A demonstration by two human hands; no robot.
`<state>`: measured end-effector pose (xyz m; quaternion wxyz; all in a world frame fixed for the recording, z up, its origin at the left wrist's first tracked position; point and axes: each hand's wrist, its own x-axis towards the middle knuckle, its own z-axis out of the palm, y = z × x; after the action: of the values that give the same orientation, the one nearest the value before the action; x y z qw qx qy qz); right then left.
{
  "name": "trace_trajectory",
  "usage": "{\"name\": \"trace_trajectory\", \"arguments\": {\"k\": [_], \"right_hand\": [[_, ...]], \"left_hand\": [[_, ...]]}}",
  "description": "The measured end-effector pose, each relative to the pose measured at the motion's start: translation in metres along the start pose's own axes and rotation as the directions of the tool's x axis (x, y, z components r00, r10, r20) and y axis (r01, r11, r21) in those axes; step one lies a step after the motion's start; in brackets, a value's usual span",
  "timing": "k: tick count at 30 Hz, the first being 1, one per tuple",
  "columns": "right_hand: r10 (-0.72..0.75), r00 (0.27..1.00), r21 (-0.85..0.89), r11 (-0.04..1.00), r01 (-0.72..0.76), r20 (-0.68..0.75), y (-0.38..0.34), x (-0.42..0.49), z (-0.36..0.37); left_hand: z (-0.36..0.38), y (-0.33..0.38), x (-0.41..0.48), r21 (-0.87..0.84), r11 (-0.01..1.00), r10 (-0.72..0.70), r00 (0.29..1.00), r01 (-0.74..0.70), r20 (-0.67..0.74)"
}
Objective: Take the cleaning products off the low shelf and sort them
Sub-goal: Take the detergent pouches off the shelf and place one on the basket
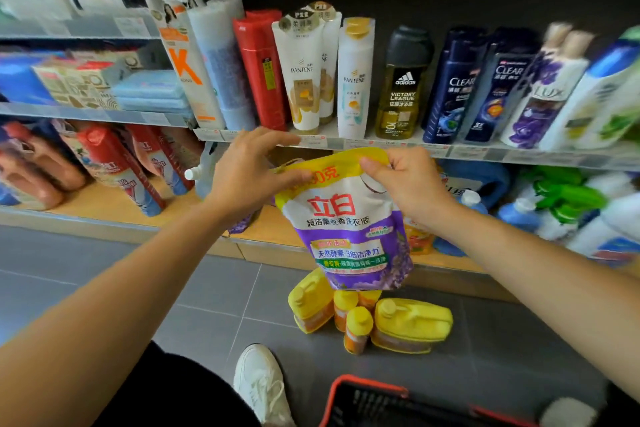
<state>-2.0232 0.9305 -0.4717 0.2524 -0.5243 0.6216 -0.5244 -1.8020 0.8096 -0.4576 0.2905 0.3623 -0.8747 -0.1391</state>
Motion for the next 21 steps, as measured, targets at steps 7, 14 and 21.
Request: {"name": "trace_trajectory", "arguments": {"k": [7, 14, 21], "right_hand": [[0.062, 0.993, -0.014, 0.998, -0.063, -0.104, 0.014, -0.032, -0.053], [0.211, 0.966, 0.030, 0.977, -0.209, -0.150, 0.045, -0.038, -0.103], [-0.046, 0.999, -0.423, 0.905, 0.043, 0.002, 0.032, -0.042, -0.113]], "left_hand": [[0.048, 0.004, -0.027, -0.567, 0.738, -0.116, 0.897, 0.366, 0.427], [0.070, 0.046, -0.014, -0.672, 0.704, 0.004, 0.945, 0.229, 0.327], [0.073, 0.089, 0.001, -0.676, 0.728, 0.119, 0.952, 0.109, 0.282]]}}
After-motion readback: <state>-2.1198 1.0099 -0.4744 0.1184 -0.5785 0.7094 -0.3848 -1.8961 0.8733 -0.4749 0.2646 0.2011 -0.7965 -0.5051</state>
